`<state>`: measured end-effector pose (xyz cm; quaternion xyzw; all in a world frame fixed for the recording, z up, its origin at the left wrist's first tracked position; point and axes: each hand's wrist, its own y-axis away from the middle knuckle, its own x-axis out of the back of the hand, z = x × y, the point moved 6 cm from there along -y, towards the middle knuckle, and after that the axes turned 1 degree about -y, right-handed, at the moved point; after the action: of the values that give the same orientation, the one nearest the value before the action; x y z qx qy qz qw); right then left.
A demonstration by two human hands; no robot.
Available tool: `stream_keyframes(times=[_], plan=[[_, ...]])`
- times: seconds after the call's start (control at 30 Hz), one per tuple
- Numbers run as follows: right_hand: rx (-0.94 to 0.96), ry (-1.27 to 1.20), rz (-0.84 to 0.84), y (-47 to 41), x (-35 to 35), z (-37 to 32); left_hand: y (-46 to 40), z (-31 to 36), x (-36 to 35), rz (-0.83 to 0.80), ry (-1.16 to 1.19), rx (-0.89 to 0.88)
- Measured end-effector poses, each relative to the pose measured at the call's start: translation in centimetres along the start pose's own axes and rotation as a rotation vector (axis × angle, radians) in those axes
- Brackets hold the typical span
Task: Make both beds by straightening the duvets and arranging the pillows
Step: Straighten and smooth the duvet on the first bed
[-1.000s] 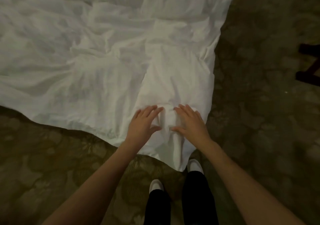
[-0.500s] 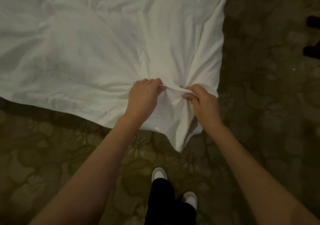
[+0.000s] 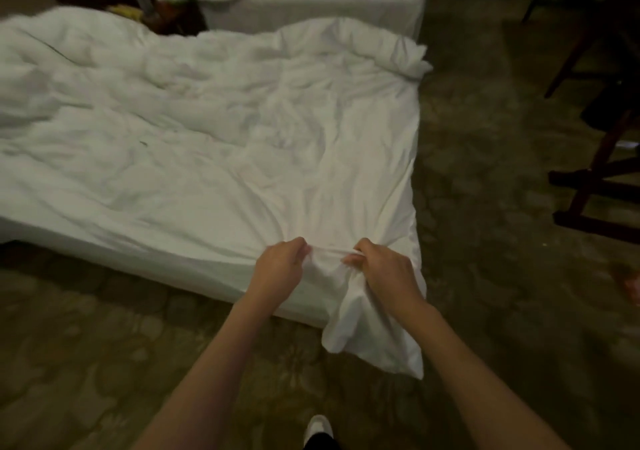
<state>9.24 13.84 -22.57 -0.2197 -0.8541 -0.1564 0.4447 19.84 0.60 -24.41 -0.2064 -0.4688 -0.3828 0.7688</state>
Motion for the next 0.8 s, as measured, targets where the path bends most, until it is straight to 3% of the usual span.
stream_keyframes(times=[0.43,0.8], plan=[[0.038,0.19,0.207,4.1,7.2,-11.2,4.5,2.4,12.4,-0.037,-0.032,-0.059],[0.035,0.157,0.298,8.2,10.4,-16.5,9.3,4.5,18.2,0.007,0.045,-0.128]])
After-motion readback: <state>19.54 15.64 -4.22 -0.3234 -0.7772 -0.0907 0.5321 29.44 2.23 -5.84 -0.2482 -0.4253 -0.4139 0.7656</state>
